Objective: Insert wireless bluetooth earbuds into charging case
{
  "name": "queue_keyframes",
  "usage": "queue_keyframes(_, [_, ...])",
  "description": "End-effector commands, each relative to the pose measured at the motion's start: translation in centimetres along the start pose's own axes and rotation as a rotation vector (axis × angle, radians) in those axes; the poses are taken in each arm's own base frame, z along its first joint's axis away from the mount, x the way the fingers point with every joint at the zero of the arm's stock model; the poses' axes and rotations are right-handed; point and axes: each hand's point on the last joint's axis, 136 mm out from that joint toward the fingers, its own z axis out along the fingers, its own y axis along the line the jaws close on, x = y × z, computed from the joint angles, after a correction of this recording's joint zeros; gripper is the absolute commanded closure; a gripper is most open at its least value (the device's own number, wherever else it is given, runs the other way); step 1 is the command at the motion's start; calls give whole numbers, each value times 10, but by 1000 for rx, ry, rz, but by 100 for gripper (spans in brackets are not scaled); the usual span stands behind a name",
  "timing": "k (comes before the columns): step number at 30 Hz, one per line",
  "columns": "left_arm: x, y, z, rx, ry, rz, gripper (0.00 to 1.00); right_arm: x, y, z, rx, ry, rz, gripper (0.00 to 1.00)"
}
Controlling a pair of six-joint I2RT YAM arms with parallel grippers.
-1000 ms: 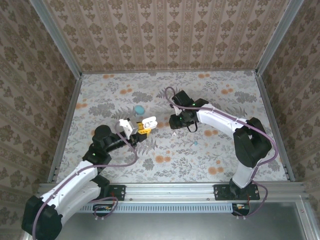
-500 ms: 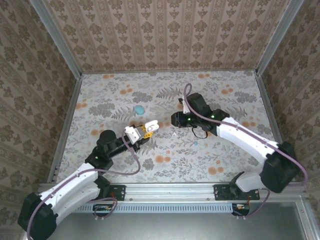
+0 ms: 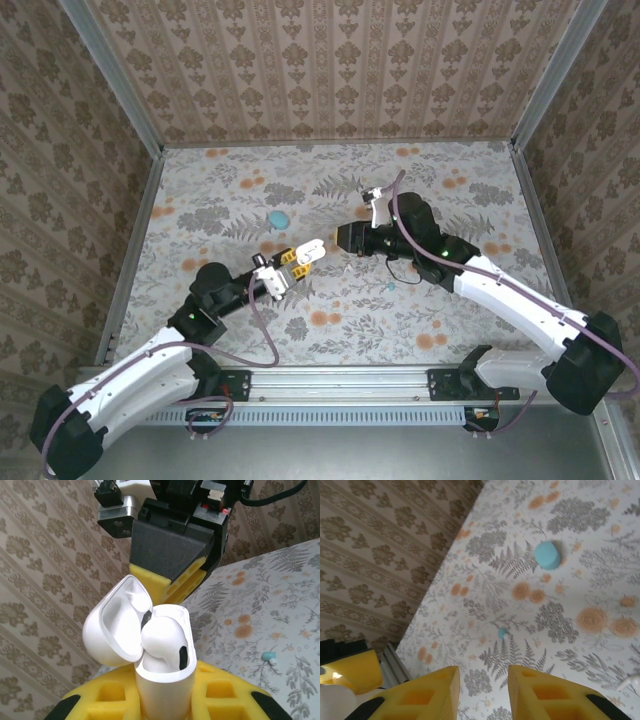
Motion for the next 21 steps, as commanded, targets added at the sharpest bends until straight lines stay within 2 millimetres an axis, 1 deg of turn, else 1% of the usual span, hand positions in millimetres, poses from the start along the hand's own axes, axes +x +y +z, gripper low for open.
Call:
queue_keyframes(1, [-22, 13, 0, -36, -43, 112, 100, -11, 17, -10, -67, -52, -16, 68])
queue_keyframes(5, [-28, 12, 2, -40, -50, 151, 100, -13, 21, -12, -87, -64, -23, 68])
queue_keyframes(10, [-29, 15, 4, -58, -38, 170, 100, -14, 24, -13, -100, -64, -31, 68])
queue_keyframes(16, [-23, 17, 4, -74, -14, 161, 100, -16, 28, -21, -88, -87, -30, 68])
queue_keyframes(21, [-16, 19, 6, -89, 19, 139, 100, -8, 30, -25, -28, -85, -38, 69])
